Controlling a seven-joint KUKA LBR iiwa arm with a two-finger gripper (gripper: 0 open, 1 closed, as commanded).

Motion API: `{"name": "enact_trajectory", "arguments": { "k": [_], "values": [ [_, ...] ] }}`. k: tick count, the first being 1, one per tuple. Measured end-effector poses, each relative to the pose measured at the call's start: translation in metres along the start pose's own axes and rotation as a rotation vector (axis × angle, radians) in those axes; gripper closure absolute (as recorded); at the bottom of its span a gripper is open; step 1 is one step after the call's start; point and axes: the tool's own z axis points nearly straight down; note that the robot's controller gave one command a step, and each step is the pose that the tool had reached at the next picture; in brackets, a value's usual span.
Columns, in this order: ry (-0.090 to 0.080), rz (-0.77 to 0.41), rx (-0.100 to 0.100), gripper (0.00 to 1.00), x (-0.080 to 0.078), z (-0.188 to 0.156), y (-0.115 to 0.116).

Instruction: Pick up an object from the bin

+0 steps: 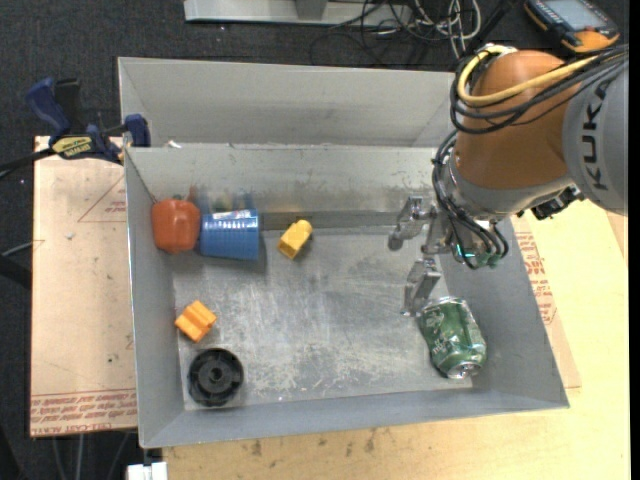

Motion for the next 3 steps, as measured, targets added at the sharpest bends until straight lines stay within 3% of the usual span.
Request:
{"name": "enact_trajectory", "arguments": {
  "k": [1, 2, 3],
  "values": [
    [-0.008, 0.0, 0.0, 0.0, -0.001, -0.004, 0.0],
    [-0.01, 0.013, -0.002, 0.0, -0.007, 0.011, -0.045],
    [-0.011, -0.098, 0.004, 0.0, 0.01, 0.058, -0.064]
  ]
}}
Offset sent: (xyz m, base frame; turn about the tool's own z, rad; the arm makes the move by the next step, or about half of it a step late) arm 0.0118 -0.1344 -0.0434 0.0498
